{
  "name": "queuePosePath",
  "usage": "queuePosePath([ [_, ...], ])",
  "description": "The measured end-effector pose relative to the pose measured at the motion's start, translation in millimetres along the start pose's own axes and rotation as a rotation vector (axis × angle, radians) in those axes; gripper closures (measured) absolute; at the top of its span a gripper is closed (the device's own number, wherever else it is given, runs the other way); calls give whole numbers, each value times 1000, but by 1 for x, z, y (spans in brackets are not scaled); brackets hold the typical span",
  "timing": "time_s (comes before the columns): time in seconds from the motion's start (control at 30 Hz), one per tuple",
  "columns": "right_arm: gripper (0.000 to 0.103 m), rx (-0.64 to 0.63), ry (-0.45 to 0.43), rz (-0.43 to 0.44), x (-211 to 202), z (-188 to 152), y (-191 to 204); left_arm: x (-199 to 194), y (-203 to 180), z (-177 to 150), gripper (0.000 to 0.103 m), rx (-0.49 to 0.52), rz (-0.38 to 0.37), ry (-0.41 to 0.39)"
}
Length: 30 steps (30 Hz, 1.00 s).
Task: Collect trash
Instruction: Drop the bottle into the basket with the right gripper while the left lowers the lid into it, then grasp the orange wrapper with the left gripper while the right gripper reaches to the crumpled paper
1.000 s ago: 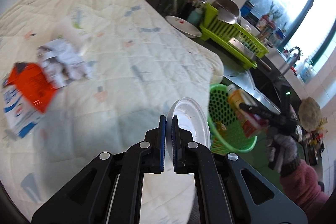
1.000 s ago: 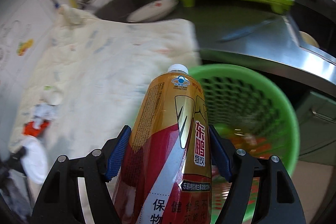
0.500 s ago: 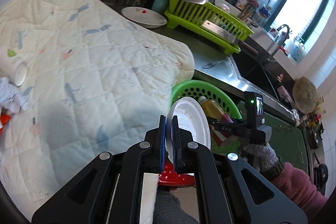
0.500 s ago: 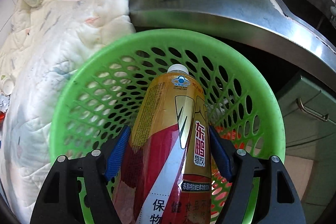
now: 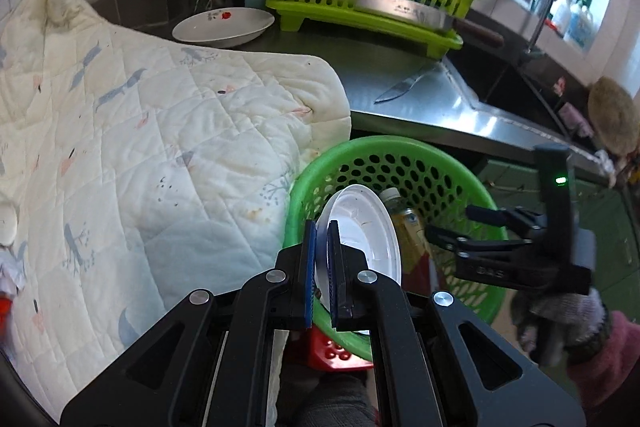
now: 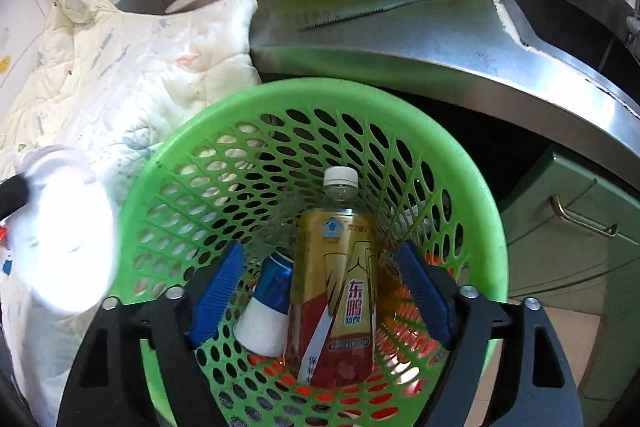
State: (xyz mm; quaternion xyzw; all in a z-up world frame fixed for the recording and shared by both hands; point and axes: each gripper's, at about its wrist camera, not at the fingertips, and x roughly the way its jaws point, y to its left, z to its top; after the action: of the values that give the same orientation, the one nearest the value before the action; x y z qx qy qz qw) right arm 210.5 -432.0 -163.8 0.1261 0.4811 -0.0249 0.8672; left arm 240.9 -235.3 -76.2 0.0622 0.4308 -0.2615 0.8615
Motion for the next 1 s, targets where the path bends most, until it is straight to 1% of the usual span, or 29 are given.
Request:
queuePosePath([
  [0.13,23,1,-31,12,-14,-3,-1,19,-19,1,98,79,89,16],
  [0.2,23,17,-44,34,-20,-4,-3,24,-23,0,98,95,97,25],
  [0.3,22,22,-62,46,-27,-7,-3,32,-27,-2,96,111,109,43],
  [0.37,21,19,-72,48,-33,-9,-2,33,-28,-4,91,112,115,42],
  [0.4,21,17,-78,46,-36,-9,-2,32,-27,-5,89,106,113,44],
  [0.47,21,16,-92,44,-42,-11,-1,30,-25,-7,82,89,99,44],
  [0.57,21,17,-101,49,-48,-12,1,21,-20,-10,78,66,89,34],
  [0.6,21,15,-102,49,-50,-13,3,18,-17,-12,75,56,82,31],
  [0.63,21,11,-105,49,-52,-14,4,10,-13,-15,70,38,82,22],
  [0.73,21,-10,-112,49,-58,-17,13,-7,-1,-21,69,10,79,2],
  [0.87,21,-33,-128,72,-69,-19,32,-37,27,-36,66,-64,91,-23],
  [1.0,21,-71,-140,95,-76,-20,56,-65,57,-53,65,-130,129,-50],
])
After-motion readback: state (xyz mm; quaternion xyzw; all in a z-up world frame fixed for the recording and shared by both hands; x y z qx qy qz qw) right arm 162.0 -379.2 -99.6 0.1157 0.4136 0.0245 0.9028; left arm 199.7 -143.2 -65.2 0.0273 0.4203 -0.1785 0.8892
